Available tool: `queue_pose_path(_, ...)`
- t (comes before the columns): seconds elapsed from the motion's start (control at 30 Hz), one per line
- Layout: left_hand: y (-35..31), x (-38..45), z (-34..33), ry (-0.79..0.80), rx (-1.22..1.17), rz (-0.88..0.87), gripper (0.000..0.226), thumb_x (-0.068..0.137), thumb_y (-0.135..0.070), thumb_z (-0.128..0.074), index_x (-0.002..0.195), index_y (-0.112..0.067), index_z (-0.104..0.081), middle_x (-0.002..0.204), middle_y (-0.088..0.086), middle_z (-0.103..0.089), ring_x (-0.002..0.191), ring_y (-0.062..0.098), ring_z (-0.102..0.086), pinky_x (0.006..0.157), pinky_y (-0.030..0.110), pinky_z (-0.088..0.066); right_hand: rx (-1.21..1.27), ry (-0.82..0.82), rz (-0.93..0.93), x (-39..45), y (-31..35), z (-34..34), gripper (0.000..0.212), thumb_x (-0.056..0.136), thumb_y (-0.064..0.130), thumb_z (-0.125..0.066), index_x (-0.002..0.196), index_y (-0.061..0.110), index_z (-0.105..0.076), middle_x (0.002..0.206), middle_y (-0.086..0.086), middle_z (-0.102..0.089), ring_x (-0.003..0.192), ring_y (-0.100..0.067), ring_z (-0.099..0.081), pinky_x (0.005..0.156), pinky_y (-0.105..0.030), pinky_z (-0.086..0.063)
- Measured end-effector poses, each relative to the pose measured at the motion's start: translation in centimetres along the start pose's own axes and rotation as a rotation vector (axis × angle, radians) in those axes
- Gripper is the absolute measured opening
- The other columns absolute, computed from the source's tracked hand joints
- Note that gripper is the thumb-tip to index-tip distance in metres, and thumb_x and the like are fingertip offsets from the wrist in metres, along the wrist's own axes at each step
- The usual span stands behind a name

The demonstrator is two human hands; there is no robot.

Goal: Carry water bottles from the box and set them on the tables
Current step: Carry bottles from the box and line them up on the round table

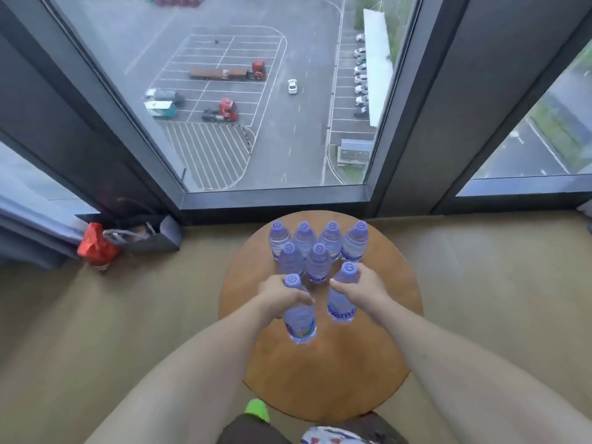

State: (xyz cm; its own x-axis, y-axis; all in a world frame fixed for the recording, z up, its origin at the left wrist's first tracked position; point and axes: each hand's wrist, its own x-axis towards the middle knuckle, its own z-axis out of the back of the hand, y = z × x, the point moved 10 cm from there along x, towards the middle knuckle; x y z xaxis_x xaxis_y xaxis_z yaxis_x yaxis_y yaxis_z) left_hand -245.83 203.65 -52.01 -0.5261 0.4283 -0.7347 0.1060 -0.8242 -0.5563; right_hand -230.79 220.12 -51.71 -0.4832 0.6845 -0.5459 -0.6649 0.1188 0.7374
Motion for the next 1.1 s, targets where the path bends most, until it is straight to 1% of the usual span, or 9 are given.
queue_pose_path(0.1,0.7,1.2,-0.4,-0.059,0.043,0.008,0.029,0.055,-0.035,-0.094,0.075,-0.025,-0.074,0.079,-0.008,-0.071,0.082,0.014,-0.063,0.061,0.025,-0.049,-0.107,-0.031,-0.005,1.9,-0.2,0.5,0.03,0.083,0.028,-0.082,0.105,0.013,-0.069,0.106,-0.007,-0.074,0.105,-0.028,-0.067,0.096,-0.044,-0.053)
queue_pose_path(0.23,1.8,3.1,-0.2,-0.103,0.099,0.025,0.038,0.058,-0.037,-0.093,0.087,-0.026,-0.071,0.09,-0.007,-0.07,0.096,0.018,-0.061,0.072,0.028,-0.049,-0.174,-0.07,-0.03,4.3,-0.3,0.8,0.036,0.083,0.026,-0.082,0.114,0.012,-0.071,0.112,-0.013,-0.073,0.11,-0.033,-0.065,0.099,-0.044,-0.05)
queue_pose_path(0.47,2.6,5.8,0.0,-0.094,0.099,0.053,0.04,0.061,-0.037,-0.093,0.091,-0.033,-0.066,0.094,-0.015,-0.064,0.099,0.016,-0.06,0.077,0.027,-0.048,-0.128,-0.144,-0.075,7.2,-0.6,1.7,0.02,0.086,0.018,-0.078,0.104,0.01,-0.074,0.103,-0.011,-0.075,0.106,-0.031,-0.066,0.097,-0.044,-0.053)
queue_pose_path(0.6,2.9,6.6,-0.4,-0.081,0.113,0.061,0.051,0.062,-0.039,-0.093,0.106,-0.032,-0.068,0.103,-0.011,-0.066,0.107,0.019,-0.059,0.09,0.03,-0.052,-0.111,-0.156,-0.091,7.9,-0.7,1.9,0.018,0.088,0.019,-0.077,0.102,0.01,-0.071,0.098,-0.008,-0.073,0.106,-0.031,-0.065,0.095,-0.042,-0.053)
queue_pose_path(0.7,2.9,6.9,-0.8,-0.077,0.122,0.06,0.047,0.064,-0.038,-0.092,0.102,-0.031,-0.067,0.094,-0.016,-0.061,0.107,0.02,-0.058,0.088,0.029,-0.051,-0.137,-0.153,-0.081,8.3,-0.4,1.8,0.021,0.088,0.019,-0.076,0.106,0.01,-0.072,0.102,-0.009,-0.073,0.106,-0.031,-0.065,0.095,-0.041,-0.052)
queue_pose_path(0.8,2.8,6.9,-1.0,-0.081,0.124,0.042,0.045,0.065,-0.038,-0.092,0.101,-0.031,-0.066,0.089,-0.019,-0.057,0.106,0.019,-0.055,0.085,0.028,-0.047,-0.103,-0.169,-0.072,8.5,-0.2,1.7,0.034,0.088,0.02,-0.076,0.121,0.013,-0.071,0.115,-0.008,-0.073,0.116,-0.03,-0.062,0.103,-0.041,-0.05)
queue_pose_path(0.93,2.8,7.3,-1.4,-0.065,0.086,0.038,0.044,0.064,-0.041,-0.092,0.099,-0.029,-0.069,0.095,-0.014,-0.066,0.107,0.017,-0.059,0.09,0.03,-0.051,-0.094,-0.156,-0.069,8.3,-0.1,1.2,0.069,0.085,0.027,-0.08,0.147,0.018,-0.051,0.138,-0.008,-0.061,0.13,-0.028,-0.055,0.111,-0.043,-0.044)
queue_pose_path(1.0,2.8,7.5,-1.5,-0.07,0.029,0.034,0.046,0.064,-0.042,-0.093,0.102,-0.031,-0.071,0.103,-0.011,-0.071,0.108,0.015,-0.062,0.091,0.03,-0.053,-0.072,-0.203,-0.107,7.8,-0.8,1.1,0.081,0.079,0.03,-0.084,0.147,0.016,-0.044,0.14,-0.01,-0.055,0.131,-0.028,-0.052,0.11,-0.04,-0.042)
queue_pose_path(1.1,3.1,7.4,-1.6,-0.075,-0.075,0.049,0.057,0.064,-0.042,-0.095,0.115,-0.033,-0.071,0.114,-0.01,-0.07,0.11,0.014,-0.063,0.091,0.027,-0.051,-0.012,-0.401,-0.176,5.5,-2.1,1.7,0.071,0.077,0.034,-0.084,0.133,0.011,-0.047,0.134,-0.013,-0.05,0.122,-0.03,-0.053,0.101,-0.035,-0.04)
